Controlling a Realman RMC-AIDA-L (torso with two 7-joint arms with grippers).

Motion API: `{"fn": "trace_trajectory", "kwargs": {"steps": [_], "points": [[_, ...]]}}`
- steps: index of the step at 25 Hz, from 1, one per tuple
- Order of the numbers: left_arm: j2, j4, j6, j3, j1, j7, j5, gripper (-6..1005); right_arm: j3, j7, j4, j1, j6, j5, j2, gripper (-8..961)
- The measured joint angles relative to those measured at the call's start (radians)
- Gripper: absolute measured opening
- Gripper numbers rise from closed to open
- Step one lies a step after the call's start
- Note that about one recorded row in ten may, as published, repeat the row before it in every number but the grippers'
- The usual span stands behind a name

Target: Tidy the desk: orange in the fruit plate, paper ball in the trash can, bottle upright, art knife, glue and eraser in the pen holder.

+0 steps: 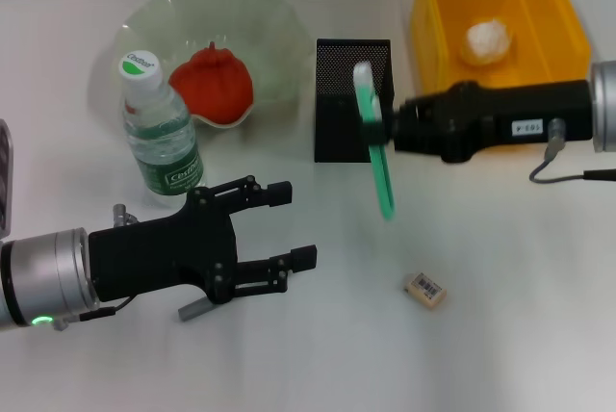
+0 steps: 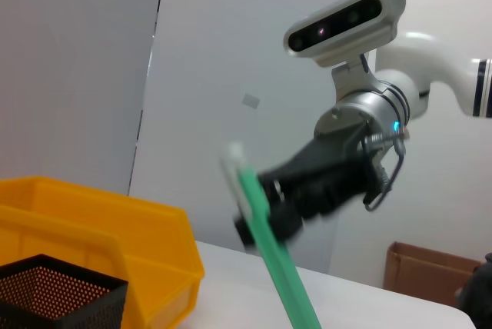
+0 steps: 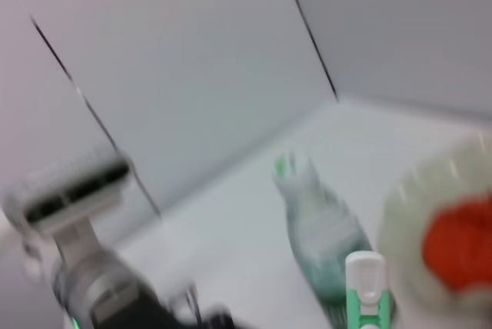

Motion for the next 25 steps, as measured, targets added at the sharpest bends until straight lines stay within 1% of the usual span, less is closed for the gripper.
{"fn": "trace_trajectory", "kwargs": {"steps": [2,3,4,5,6,7,8,9,11,12,13,17,25], "points": [[0.000,0.000,0.000,0.000,0.000,0.000,0.000,794,0.025,-0.105,0.075,0.000,0.002,0.095,0.000,187],[0.000,0.000,0.000,0.000,0.000,0.000,0.000,794,0.037,-0.199,0.149,0.004,0.012,0.173,0.000,187],[0.000,0.000,0.000,0.000,0.000,0.000,0.000,794,0.037,-0.199,0.149,0.004,0.012,0.173,0.000,187],[0.000,0.000,0.000,-0.001,0.000,0.000,0.000,794,0.040,-0.300,0.225,0.011,0.032,0.256,0.000,187],[0.000,0.000,0.000,-0.001,0.000,0.000,0.000,794,0.040,-0.300,0.225,0.011,0.032,0.256,0.000,187],[0.000,0.000,0.000,-0.001,0.000,0.000,0.000,794,0.038,-0.395,0.300,0.019,0.051,0.334,0.001,187],[0.000,0.000,0.000,-0.001,0.000,0.000,0.000,794,0.038,-0.395,0.300,0.019,0.051,0.334,0.001,187],[0.000,0.000,0.000,-0.001,0.000,0.000,0.000,794,0.037,-0.433,0.329,0.025,0.057,0.361,0.001,187],[0.000,0.000,0.000,0.000,0.000,0.000,0.000,794,0.036,-0.519,0.395,0.038,0.061,0.417,0.002,187],[0.000,0.000,0.000,0.001,-0.001,0.000,0.000,794,0.038,-0.611,0.455,0.053,0.061,0.473,0.003,187],[0.000,0.000,0.000,0.001,-0.001,0.000,0.000,794,0.038,-0.611,0.455,0.053,0.061,0.473,0.003,187],[0.000,0.000,0.000,0.001,-0.002,0.000,0.000,794,0.040,-0.768,0.562,0.083,0.078,0.544,0.004,187],[0.000,0.000,0.000,-0.001,-0.002,0.000,0.000,793,0.048,-0.795,0.577,0.092,0.143,0.553,0.005,187]]}}
